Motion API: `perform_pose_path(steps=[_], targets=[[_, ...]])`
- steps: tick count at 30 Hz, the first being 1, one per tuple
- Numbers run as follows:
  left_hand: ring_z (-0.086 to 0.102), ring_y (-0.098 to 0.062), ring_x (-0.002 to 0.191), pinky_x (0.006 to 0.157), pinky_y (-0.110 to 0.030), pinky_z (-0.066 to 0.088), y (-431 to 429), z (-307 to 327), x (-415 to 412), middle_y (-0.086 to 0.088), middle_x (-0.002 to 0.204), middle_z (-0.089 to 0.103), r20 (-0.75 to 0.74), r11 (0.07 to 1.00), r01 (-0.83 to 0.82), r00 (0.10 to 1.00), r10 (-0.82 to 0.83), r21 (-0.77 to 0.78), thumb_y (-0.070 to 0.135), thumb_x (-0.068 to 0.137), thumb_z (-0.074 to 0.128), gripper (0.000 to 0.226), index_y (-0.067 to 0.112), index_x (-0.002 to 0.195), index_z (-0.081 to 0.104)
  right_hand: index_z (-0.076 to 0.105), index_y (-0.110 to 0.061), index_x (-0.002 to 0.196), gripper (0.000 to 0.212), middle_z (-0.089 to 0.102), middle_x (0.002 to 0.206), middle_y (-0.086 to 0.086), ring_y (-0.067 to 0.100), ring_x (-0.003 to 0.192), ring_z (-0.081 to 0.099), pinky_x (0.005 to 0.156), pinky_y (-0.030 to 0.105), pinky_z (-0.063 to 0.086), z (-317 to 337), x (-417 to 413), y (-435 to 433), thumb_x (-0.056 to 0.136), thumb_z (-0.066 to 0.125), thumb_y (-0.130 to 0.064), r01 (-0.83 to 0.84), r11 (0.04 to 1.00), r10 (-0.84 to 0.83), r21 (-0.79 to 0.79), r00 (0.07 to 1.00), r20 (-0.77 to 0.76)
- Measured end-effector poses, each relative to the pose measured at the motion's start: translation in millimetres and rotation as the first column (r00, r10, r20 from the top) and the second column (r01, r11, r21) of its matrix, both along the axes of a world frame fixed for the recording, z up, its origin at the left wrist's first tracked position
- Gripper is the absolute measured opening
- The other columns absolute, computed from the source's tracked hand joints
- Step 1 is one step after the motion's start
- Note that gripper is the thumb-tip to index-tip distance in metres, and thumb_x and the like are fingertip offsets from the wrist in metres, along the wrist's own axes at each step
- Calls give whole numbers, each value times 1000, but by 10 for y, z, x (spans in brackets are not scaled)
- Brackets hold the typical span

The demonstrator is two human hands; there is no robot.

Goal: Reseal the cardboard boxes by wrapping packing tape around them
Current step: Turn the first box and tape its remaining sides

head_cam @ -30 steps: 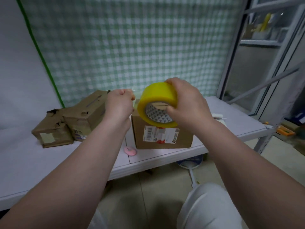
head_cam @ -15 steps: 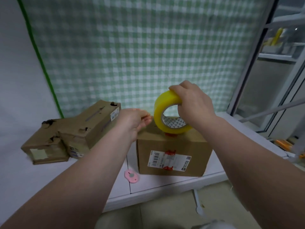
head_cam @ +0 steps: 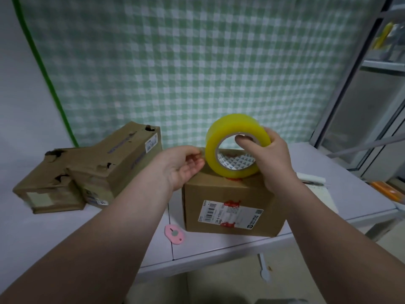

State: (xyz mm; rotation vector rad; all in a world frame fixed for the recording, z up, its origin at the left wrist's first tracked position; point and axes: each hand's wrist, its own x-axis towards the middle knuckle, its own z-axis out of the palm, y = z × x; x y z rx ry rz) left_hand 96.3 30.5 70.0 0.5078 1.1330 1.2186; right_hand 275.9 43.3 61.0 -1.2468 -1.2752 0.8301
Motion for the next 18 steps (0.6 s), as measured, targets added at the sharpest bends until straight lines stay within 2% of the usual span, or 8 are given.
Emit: perform_pose_path(steps=[2,5,8,11,14,18], targets=[[56,-13,62,49,-19,53,22,-18,-3,-8,70,56,-48,1000,-18,999,19,21,4,91,57,14,1,78,57,64,-33,96,29,71,92,-9,15,93,67,84,39,54,-59,-17,15,74,81,-27,-22,998,20,-55,999,-35],[55,-10,53,44,-15,50,44,-43,-14,-9,69,56,-156,995,-67,985,79,78,5,91,59,11,2,80,56,58,-34,87,23,68,89,-2,22,86,66,81,46,55,-9,-38,40,82,70,-15,55,998,-52,-12,983,173],[50,-4,36,41,-14,47,50,-51,-38,-8,65,54,-225,985,-107,965,136,136,4,91,58,13,2,79,54,57,-29,100,29,66,93,4,23,83,63,67,36,52,190,-93,62,84,61,-6,7,993,-45,119,945,323],[49,-7,40,40,-16,48,82,-41,-253,-6,65,54,-206,964,-216,948,245,153,2,89,60,4,-1,86,60,56,-24,119,45,62,96,4,20,81,58,58,26,44,386,-115,107,82,56,0,-42,976,-69,213,870,488],[48,-9,52,39,-15,45,97,-88,-519,-5,66,51,-184,950,-273,937,298,150,2,91,58,11,3,79,58,53,-28,129,57,54,96,1,22,80,54,62,29,39,459,-56,167,80,55,1,-26,977,-131,211,707,695],[46,-10,54,40,-15,48,71,-256,-496,-3,63,48,-166,971,-222,958,235,94,7,94,55,19,7,75,52,54,-29,128,56,54,90,2,20,72,55,63,36,50,438,-84,172,80,54,1,1,982,-133,188,711,690]])
